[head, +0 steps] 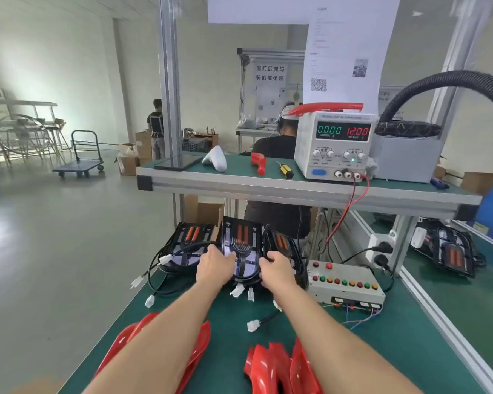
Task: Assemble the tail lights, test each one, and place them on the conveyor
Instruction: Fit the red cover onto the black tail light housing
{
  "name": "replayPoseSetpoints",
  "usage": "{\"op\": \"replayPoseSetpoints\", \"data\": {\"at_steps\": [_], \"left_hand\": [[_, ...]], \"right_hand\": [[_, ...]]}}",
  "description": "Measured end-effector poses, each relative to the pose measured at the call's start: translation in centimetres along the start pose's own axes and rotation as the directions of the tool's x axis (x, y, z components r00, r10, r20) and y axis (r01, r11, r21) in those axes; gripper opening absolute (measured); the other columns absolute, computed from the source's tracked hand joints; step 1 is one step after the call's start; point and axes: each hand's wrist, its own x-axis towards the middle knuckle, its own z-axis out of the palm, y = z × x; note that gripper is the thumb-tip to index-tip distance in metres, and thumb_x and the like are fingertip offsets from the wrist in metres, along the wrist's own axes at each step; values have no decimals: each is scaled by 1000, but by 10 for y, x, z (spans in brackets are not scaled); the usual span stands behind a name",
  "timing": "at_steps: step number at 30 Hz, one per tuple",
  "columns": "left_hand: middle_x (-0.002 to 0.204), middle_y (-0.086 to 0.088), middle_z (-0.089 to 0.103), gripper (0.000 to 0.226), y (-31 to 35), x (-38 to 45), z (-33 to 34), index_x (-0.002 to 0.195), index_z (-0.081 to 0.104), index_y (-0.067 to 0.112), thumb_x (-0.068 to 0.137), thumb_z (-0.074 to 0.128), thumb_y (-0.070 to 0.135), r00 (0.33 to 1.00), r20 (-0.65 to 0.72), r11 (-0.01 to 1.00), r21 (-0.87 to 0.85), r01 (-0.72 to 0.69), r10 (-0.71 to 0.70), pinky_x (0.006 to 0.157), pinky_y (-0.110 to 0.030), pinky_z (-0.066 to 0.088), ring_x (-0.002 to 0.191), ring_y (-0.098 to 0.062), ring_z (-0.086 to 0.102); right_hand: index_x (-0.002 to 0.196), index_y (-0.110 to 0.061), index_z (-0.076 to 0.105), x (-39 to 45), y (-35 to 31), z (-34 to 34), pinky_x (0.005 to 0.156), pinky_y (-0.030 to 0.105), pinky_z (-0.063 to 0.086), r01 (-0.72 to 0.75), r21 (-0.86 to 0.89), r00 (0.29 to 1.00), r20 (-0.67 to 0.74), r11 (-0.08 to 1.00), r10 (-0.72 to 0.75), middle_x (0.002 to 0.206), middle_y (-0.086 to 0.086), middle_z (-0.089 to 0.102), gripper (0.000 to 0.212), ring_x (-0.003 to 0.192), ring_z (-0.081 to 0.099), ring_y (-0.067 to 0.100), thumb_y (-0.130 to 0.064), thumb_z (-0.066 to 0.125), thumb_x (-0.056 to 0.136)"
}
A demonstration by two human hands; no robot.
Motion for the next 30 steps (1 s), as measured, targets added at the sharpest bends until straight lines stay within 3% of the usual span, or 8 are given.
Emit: {"op": "replayPoseSetpoints", "data": {"at_steps": [4,8,11,17,22,24,27,30], "left_hand": [[122,-17,61,31,-1,3,10,113,53,5,98,57,32,1000,-21,1000,-6,-11,11,78,-36,39,113,-37,59],[101,-14,62,14,-9,5,8,84,46,11,95,54,14,998,-66,997,-68,-23,19,74,-35,37,91,-34,54],[84,-8,57,19,-13,1,2,79,48,9,96,52,15,995,-86,989,-138,-60,48,68,-37,37,81,-31,51],[75,-10,57,21,-13,-14,-23,86,59,4,97,56,22,987,-106,900,-407,-155,122,61,-34,41,67,-29,54],[73,-17,59,26,-18,-45,-53,81,60,10,96,60,31,954,-47,827,-487,-279,294,75,-55,61,69,-34,61],[88,-28,65,32,-19,-67,-61,90,64,6,92,62,37,927,-19,773,-547,-323,374,77,-58,61,77,-37,67],[89,-15,74,28,-19,-97,-73,90,71,21,81,68,47,907,-10,695,-639,-329,420,73,-46,64,84,-34,73],[83,9,70,38,-26,-116,-86,89,73,29,76,66,65,883,-28,685,-620,-383,468,77,-33,58,83,-11,68]], "right_hand": [[114,-3,62,4,1,11,75,37,42,-17,-192,997,-80,981,1,110,16,67,24,87,51,27,-17,49,100],[70,-19,39,0,0,15,70,32,32,-35,-244,992,-122,969,5,76,3,47,30,83,45,28,-15,50,98],[77,-16,47,-9,4,18,67,35,37,6,-197,993,-110,980,-29,77,3,53,22,80,54,28,-18,50,98],[115,-20,63,-29,-3,9,94,42,54,174,12,984,-51,985,-173,108,0,71,24,102,69,21,-37,54,100],[124,-30,61,-45,-20,-6,87,13,41,253,265,957,71,930,-280,128,-9,60,27,112,59,-5,-44,57,101],[139,-28,54,-53,-25,-10,105,25,41,215,387,958,94,897,-270,142,-10,55,42,132,51,6,-46,56,102],[150,-13,48,-69,-31,-19,121,48,33,189,503,957,98,844,-273,152,3,51,67,142,46,21,-54,55,98],[142,-14,57,-93,-33,-31,118,43,37,265,516,939,54,815,-340,144,1,60,62,135,54,13,-53,50,95]]}}
